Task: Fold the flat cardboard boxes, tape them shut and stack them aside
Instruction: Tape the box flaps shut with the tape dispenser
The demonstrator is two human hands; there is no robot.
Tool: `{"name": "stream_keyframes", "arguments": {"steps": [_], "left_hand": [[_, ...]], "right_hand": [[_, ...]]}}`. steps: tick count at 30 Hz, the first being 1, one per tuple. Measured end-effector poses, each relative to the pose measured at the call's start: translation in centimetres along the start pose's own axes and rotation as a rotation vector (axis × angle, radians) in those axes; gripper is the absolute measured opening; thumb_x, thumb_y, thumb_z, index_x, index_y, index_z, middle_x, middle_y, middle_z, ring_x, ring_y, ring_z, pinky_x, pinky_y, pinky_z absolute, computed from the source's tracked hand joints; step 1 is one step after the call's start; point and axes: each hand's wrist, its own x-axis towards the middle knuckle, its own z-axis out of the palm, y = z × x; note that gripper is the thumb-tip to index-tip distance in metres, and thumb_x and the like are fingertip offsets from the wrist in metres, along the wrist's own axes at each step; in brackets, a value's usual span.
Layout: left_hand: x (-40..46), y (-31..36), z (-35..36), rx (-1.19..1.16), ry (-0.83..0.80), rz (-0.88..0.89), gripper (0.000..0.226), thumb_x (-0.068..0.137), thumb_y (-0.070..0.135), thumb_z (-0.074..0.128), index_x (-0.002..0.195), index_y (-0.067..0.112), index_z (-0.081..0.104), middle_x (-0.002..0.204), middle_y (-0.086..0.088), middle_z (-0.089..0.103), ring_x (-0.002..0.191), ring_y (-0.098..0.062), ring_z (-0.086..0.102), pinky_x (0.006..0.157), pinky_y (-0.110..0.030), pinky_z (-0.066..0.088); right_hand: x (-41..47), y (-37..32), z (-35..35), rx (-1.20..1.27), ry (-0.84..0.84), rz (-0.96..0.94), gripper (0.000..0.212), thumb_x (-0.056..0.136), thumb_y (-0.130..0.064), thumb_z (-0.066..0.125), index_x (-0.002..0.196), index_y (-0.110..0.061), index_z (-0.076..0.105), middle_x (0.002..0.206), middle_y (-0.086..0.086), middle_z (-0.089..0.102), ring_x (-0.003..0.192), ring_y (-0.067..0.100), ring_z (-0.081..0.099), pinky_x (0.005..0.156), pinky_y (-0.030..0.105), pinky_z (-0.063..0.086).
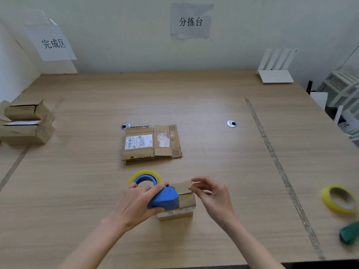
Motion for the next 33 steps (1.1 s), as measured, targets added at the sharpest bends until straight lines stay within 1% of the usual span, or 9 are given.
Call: {"name": "stream_keyframes", "arguments": {"steps": [5, 10, 12, 15, 18, 22, 26, 29, 33], "left_hand": [[-0.1, -0.3, -0.3, -0.031, -0.02, -0.011, 0.075, 0.08, 0.059, 0.073, 0.146, 0.041, 0.042, 0.093, 0.015, 0.067, 0.067, -0.006, 0.052, 0.073, -0.028, 0.05], [0.3, 0.2, -0.8, 0.014, -0.004, -0.019, 0.083, 0.074, 0.061, 0.077, 0.147, 0.037, 0.046, 0.087, 0.019, 0.065, 0.063, 0.0, 0.035, 0.068, -0.018, 0.04], [0.2, 0.4, -0.7, -0.008, -0.007, -0.018, 0.084, 0.078, 0.062, 0.074, 0.151, 0.038, 0.041, 0.09, 0.018, 0.066, 0.065, 0.001, 0.038, 0.071, -0.02, 0.043], [0.0, 0.3, -0.7, -0.051, -0.033, -0.023, 0.082, 0.084, 0.064, 0.065, 0.155, 0.041, 0.031, 0.101, 0.017, 0.066, 0.073, -0.001, 0.048, 0.078, -0.021, 0.042], [-0.1, 0.5, -1.0, -0.035, -0.03, -0.026, 0.083, 0.082, 0.063, 0.068, 0.154, 0.041, 0.033, 0.097, 0.017, 0.067, 0.069, 0.0, 0.044, 0.075, -0.02, 0.041], [-0.2, 0.5, -1.6, -0.044, -0.044, -0.01, 0.082, 0.081, 0.066, 0.066, 0.153, 0.042, 0.035, 0.101, 0.02, 0.068, 0.069, -0.003, 0.051, 0.076, -0.017, 0.039], [-0.2, 0.8, -1.8, 0.024, -0.026, 0.025, 0.083, 0.071, 0.066, 0.069, 0.146, 0.036, 0.05, 0.08, 0.02, 0.067, 0.057, -0.003, 0.053, 0.062, -0.017, 0.046], [-0.4, 0.9, -1.8, -0.004, -0.018, -0.024, 0.079, 0.074, 0.068, 0.056, 0.147, 0.039, 0.047, 0.079, 0.018, 0.065, 0.059, -0.009, 0.054, 0.061, -0.022, 0.05], [-0.5, 0.8, -1.7, -0.026, -0.025, -0.084, 0.08, 0.075, 0.071, 0.048, 0.15, 0.043, 0.041, 0.08, 0.016, 0.064, 0.066, -0.013, 0.058, 0.064, -0.025, 0.05]], "right_hand": [[0.2, 0.3, -3.4, 0.032, 0.118, 0.05, 0.022, 0.083, -0.007, 0.083, 0.097, -0.022, 0.075, 0.083, -0.002, 0.079, 0.086, 0.013, 0.076, 0.078, 0.026, 0.06], [0.7, -0.2, -4.5, 0.002, 0.057, 0.1, 0.026, 0.079, -0.013, 0.086, 0.1, -0.025, 0.074, 0.083, -0.002, 0.078, 0.084, 0.011, 0.075, 0.07, 0.017, 0.055], [0.9, 0.0, -4.2, 0.061, 0.104, 0.177, 0.029, 0.077, -0.015, 0.089, 0.1, -0.023, 0.074, 0.081, -0.001, 0.078, 0.081, 0.011, 0.075, 0.071, 0.017, 0.055], [0.8, 0.7, -3.3, 0.174, 0.146, 0.314, 0.036, 0.075, -0.016, 0.091, 0.105, -0.017, 0.071, 0.081, 0.005, 0.078, 0.08, 0.014, 0.075, 0.079, 0.031, 0.061], [0.7, 1.1, -3.1, 0.188, 0.177, 0.363, 0.044, 0.072, -0.017, 0.093, 0.107, -0.013, 0.067, 0.08, 0.007, 0.078, 0.079, 0.019, 0.075, 0.079, 0.04, 0.064], [0.9, 0.9, -4.0, -0.032, 0.098, 0.336, 0.034, 0.073, -0.028, 0.09, 0.1, -0.022, 0.07, 0.077, 0.002, 0.078, 0.083, 0.026, 0.075, 0.079, 0.047, 0.062], [1.1, 1.0, -3.4, -0.1, 0.052, 0.36, 0.014, 0.077, -0.021, 0.086, 0.089, -0.021, 0.078, 0.071, 0.001, 0.076, 0.069, 0.02, 0.073, 0.074, 0.048, 0.062], [0.8, 1.3, -2.6, -0.001, 0.057, 0.402, 0.01, 0.08, -0.014, 0.085, 0.088, -0.018, 0.08, 0.072, 0.001, 0.072, 0.07, 0.014, 0.073, 0.074, 0.043, 0.065], [0.1, 1.3, -1.8, 0.355, 0.017, 0.471, 0.036, 0.078, -0.007, 0.087, 0.11, -0.014, 0.073, 0.084, 0.002, 0.065, 0.087, 0.017, 0.074, 0.078, 0.037, 0.064]]}}
